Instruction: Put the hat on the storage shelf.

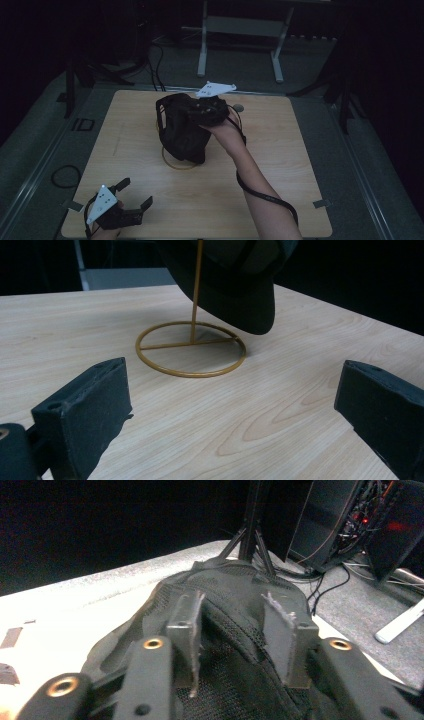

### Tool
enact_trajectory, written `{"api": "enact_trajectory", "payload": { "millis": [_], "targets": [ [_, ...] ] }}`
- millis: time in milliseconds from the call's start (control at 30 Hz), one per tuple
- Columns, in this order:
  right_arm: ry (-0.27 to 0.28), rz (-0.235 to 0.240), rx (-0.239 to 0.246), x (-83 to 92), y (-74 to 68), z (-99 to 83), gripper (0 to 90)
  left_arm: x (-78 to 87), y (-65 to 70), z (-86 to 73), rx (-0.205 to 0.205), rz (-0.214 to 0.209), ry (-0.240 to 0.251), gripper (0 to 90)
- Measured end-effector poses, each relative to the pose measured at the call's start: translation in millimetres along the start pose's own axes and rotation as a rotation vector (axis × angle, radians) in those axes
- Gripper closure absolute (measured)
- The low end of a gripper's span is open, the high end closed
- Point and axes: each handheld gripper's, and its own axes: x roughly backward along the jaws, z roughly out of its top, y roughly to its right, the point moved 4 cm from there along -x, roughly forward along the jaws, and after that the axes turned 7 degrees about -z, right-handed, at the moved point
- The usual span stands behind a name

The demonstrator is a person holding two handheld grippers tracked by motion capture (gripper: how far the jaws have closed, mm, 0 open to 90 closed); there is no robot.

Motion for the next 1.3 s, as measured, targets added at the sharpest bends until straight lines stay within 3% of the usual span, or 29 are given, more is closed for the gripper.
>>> {"api": "enact_trajectory", "payload": {
  "millis": [100, 400, 600, 800, 1033, 1300],
  "targets": [
    [-0.007, -0.006, 0.014, 2.5, -0.4, 1.5, 51.9, -0.1, 0.8, 0.7, -0.002, 0.001, 0.002, 2.0],
    [-0.013, 0.028, -0.021, 10.0, 2.9, -2.5, 35.7, -2.5, 4.0, 0.8, 0.000, -0.012, 0.000, 1.9],
    [-0.003, 0.065, -0.042, 17.4, 4.3, -6.9, 16.4, -3.1, 5.7, 1.5, -0.009, -0.015, -0.003, 1.9],
    [0.018, 0.054, -0.045, 29.3, 6.2, -16.6, 13.4, -5.0, 4.7, -0.4, 0.000, -0.025, -0.012, 1.9],
    [0.014, 0.042, 0.007, 37.9, 1.0, -31.6, 12.1, -8.2, 6.1, -3.2, -0.008, -0.024, -0.031, 1.9],
    [0.016, 0.015, 0.009, 47.6, -0.4, -46.7, 12.1, -8.1, 5.8, -4.9, -0.005, -0.025, -0.039, 1.9]
  ]
}}
